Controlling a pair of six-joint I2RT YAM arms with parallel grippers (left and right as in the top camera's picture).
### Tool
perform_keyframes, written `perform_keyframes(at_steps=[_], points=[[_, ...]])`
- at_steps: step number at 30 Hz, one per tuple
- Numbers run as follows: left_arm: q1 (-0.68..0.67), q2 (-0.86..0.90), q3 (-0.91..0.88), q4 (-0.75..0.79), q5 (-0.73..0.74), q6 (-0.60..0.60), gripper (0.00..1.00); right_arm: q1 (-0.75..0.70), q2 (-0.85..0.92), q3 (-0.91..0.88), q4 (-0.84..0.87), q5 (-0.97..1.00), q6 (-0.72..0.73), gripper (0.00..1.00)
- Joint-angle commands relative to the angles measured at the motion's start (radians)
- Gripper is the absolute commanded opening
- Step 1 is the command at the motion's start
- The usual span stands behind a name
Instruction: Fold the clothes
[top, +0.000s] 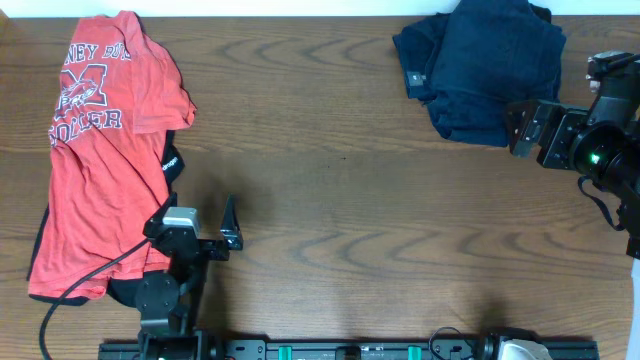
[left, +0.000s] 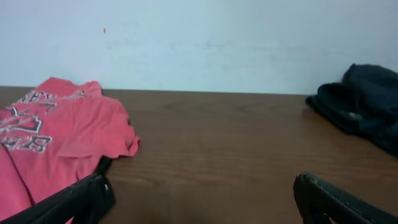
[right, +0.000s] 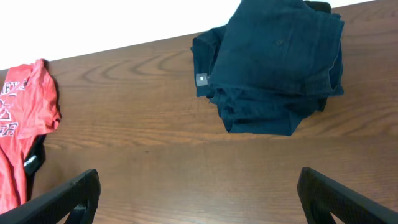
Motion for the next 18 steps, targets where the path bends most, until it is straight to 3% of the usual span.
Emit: perform_keyframes(at_steps=[1,18], points=[[0.014,-0.042,-0.019,0.011,-0.017,0.017,0.98,-0.004,-0.002,0.010,-0.001,0.000,-0.014,0.99],[0.042,-0.120,-0.067,-0.124,-0.023,0.013,0.98,-0.004,-0.002,0.010,-0.001,0.000,-0.014,0.99]])
